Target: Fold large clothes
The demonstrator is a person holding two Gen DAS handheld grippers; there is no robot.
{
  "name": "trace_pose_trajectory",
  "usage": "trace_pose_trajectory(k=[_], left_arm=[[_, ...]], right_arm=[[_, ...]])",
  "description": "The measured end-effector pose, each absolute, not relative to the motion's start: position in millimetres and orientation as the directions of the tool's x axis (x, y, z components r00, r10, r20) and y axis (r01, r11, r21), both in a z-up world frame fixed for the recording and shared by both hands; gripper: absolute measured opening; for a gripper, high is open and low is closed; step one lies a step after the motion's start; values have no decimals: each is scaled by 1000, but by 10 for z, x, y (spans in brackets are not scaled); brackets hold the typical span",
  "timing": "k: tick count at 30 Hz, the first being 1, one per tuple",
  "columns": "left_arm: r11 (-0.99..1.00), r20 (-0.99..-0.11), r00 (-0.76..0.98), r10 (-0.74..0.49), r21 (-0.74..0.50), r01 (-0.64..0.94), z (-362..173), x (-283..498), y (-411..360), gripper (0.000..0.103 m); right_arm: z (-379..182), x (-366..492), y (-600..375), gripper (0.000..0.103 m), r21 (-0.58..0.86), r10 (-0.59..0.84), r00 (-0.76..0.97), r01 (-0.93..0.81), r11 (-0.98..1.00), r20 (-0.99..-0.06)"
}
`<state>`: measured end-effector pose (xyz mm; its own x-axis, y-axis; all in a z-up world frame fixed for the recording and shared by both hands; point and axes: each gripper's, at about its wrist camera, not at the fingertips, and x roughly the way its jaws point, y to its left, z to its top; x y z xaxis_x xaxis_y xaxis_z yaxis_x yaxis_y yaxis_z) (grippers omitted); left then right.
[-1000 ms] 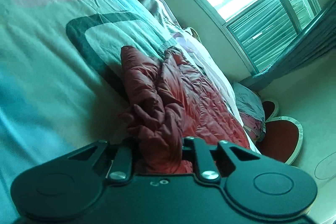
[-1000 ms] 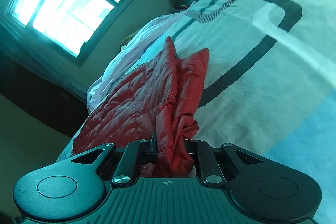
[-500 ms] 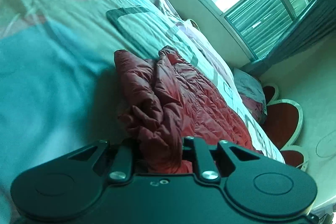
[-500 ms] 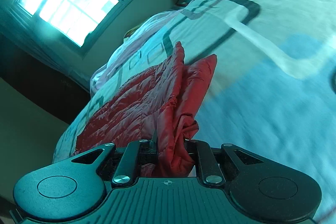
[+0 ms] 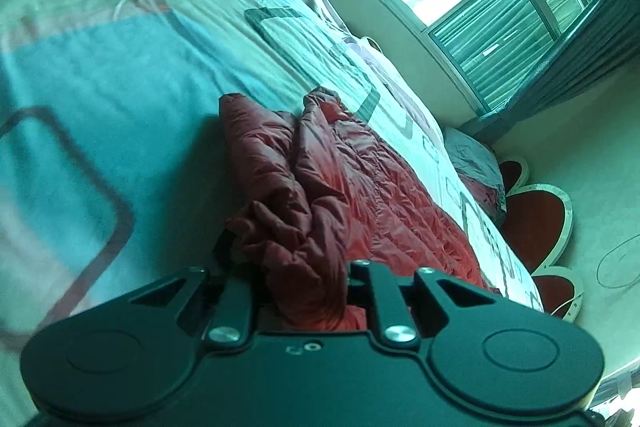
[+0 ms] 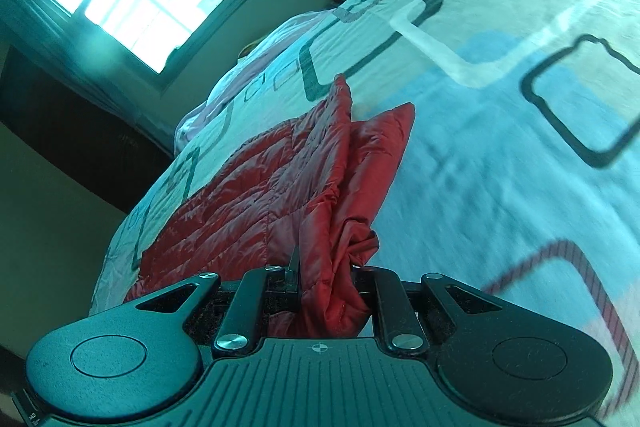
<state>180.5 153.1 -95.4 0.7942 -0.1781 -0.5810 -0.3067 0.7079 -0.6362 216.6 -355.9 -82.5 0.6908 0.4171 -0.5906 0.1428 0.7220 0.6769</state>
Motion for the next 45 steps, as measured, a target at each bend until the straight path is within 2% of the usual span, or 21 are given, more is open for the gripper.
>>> trace_pose_trajectory(k=[5, 7, 11, 12, 14, 15, 16, 17, 18, 19, 20, 21, 24, 26, 29, 30, 31, 33, 34, 40, 45], left_arm=[[703, -604, 776, -184, -633, -325, -1100, 1628, 1544, 18], [719, -616, 770, -167, -611, -333, -1186, 1651, 1513, 33], [688, -586, 793, -165, -645, -333, -1265, 1610, 1497, 47], [680, -583, 795, -166, -651, -336, -1242, 1585, 1500, 57], [682, -580, 802, -143, -645, -345, -1172, 1485, 1479, 78], [688, -581, 804, -124, -634, -352, -1138, 1440, 1470, 85], [691, -582, 805, -116, -629, -356, -1114, 1406, 1469, 85], [688, -583, 803, -120, -632, -356, -1100, 1380, 1473, 84], [685, -584, 802, -123, -635, -357, -1092, 1362, 1476, 84], [684, -585, 801, -126, -636, -358, -1088, 1350, 1471, 83], [685, -588, 799, -124, -634, -360, -1093, 1344, 1470, 83], [683, -591, 797, -123, -633, -364, -1112, 1318, 1452, 81], [667, -588, 799, -127, -647, -370, -1165, 1321, 1413, 80], [661, -574, 809, -126, -657, -363, -1185, 1352, 1410, 78], [630, -556, 821, -130, -685, -365, -1219, 1419, 1480, 67], [616, -550, 825, -128, -696, -368, -1240, 1441, 1512, 61], [608, -548, 826, -133, -703, -369, -1257, 1464, 1533, 45], [607, -546, 821, -167, -713, -351, -1279, 1511, 1555, 23], [611, -538, 827, -163, -713, -344, -1244, 1501, 1542, 18], [694, -486, 857, -168, -676, -247, -947, 1461, 1446, 16], [730, -478, 857, -192, -653, -201, -853, 1457, 1402, 15]], right_arm=[[-934, 2010, -3606, 14, 665, 415, 671, 158, 730, -615], [-1082, 2036, -3611, 14, 643, 404, 649, 174, 746, -645], [-1246, 2027, -3669, 23, 663, 410, 654, 190, 724, -636], [-1231, 2021, -3695, 28, 665, 406, 659, 194, 722, -633], [-1141, 1923, -3770, 51, 638, 336, 696, 226, 736, -634], [-1080, 1867, -3843, 74, 607, 268, 722, 257, 752, -638], [-1037, 1822, -3915, 83, 579, 213, 738, 282, 765, -640], [-994, 1788, -3988, 83, 556, 171, 743, 306, 773, -647], [-947, 1758, -4059, 83, 545, 144, 745, 327, 772, -651], [-887, 1728, -4118, 73, 555, 142, 759, 322, 767, -635], [-818, 1710, -4143, 60, 562, 150, 770, 303, 769, -621], [-748, 1725, -4110, 39, 556, 160, 770, 283, 782, -618], [-532, 1739, -3864, 10, 543, 221, 780, 174, 821, -585], [-431, 1776, -3609, 10, 547, 286, 770, 97, 831, -570], [-374, 1825, -3154, 0, 541, 383, 721, -13, 841, -578], [-374, 1851, -2998, 0, 539, 407, 703, -41, 842, -583], [-375, 1872, -2850, 0, 533, 426, 690, -69, 843, -585], [-402, 1934, -2583, 0, 522, 451, 665, -107, 846, -595], [-415, 1951, -2472, 0, 519, 463, 654, -124, 846, -598], [-438, 1945, -1978, 0, 487, 504, 614, -213, 847, -607], [-868, 2099, -1680, 0, 433, 462, 515, -185, 882, -722]])
